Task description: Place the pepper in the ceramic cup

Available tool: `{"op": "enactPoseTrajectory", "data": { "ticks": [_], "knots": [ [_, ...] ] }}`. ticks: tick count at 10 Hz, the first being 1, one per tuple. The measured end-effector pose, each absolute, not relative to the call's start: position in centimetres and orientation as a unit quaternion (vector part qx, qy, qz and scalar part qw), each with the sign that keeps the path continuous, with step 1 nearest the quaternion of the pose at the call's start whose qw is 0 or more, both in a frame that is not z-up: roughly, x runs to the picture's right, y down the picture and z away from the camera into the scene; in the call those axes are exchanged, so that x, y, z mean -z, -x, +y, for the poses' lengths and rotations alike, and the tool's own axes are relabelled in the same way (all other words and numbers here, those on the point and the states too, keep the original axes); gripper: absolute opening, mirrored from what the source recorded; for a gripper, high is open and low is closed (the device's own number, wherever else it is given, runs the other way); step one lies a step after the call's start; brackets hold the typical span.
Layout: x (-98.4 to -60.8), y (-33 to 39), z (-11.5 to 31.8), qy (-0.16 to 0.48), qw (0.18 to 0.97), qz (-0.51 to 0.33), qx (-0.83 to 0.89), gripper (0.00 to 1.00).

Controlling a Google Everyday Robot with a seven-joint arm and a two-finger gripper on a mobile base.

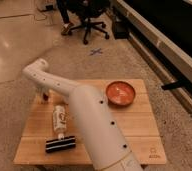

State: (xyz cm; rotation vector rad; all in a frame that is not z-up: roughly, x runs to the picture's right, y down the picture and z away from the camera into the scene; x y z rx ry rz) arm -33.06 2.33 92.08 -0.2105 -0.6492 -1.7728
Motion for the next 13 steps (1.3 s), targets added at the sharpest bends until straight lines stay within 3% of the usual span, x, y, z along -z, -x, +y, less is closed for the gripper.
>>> {"op": "enactPoseTrajectory", "data": {
  "ticks": [4,7,13],
  "knots": [
    [-89.7,30.3,-3.8,0.054,0.604,-0.244,0.757,0.0],
    [-87.3,26.5,-6.0,0.037,0.631,-0.218,0.744,0.0],
    [-80.1,23.1,-4.8,0.004,0.647,-0.2,0.736,0.0]
  ]
}}
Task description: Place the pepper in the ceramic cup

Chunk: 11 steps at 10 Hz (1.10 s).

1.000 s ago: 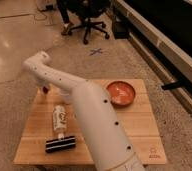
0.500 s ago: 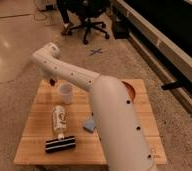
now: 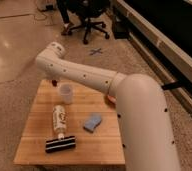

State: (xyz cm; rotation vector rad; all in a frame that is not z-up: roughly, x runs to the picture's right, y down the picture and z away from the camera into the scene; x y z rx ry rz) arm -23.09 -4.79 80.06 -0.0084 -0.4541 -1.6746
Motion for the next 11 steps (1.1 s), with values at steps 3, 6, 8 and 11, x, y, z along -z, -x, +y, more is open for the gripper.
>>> {"op": "enactPoseTrajectory", "data": {
  "ticks": [3,6,8,11],
  "knots": [
    [-79.3,20.3,-1.4,0.04,0.652,-0.211,0.727,0.0],
    [-79.5,18.3,1.1,0.076,0.657,-0.23,0.714,0.1],
    [-80.0,18.3,1.6,0.086,0.657,-0.243,0.709,0.31],
    [-80.9,19.1,1.5,0.091,0.645,-0.257,0.714,0.62]
  ]
}}
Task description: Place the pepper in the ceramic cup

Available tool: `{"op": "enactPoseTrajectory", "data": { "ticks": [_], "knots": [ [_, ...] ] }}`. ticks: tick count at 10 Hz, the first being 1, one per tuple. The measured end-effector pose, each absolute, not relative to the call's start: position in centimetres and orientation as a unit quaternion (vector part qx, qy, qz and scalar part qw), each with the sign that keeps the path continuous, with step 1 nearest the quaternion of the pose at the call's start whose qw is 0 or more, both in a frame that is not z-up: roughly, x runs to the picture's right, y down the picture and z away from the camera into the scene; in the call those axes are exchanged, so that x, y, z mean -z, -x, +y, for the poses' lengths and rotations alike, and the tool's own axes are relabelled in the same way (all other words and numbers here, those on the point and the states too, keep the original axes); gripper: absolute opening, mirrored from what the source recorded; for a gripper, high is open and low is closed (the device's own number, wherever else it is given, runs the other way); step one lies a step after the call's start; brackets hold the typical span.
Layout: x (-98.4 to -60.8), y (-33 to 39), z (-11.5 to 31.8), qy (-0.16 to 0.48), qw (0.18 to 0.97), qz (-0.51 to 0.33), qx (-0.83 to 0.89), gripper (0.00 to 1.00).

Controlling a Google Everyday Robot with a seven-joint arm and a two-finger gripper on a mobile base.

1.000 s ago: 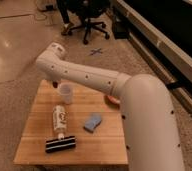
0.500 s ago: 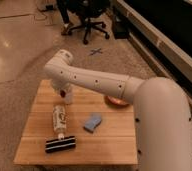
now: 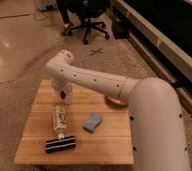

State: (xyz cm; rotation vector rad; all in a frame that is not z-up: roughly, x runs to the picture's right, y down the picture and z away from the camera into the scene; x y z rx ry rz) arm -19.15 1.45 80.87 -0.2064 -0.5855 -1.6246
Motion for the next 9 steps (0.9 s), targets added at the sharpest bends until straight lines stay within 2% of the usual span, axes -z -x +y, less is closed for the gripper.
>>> {"op": "enactPoseTrajectory", "data": {
  "ticks": [2,9],
  "knots": [
    [-81.2,19.4,1.0,0.096,0.636,-0.262,0.719,0.78],
    [-81.1,18.8,-1.6,0.113,0.621,-0.251,0.734,0.8]
  ]
}}
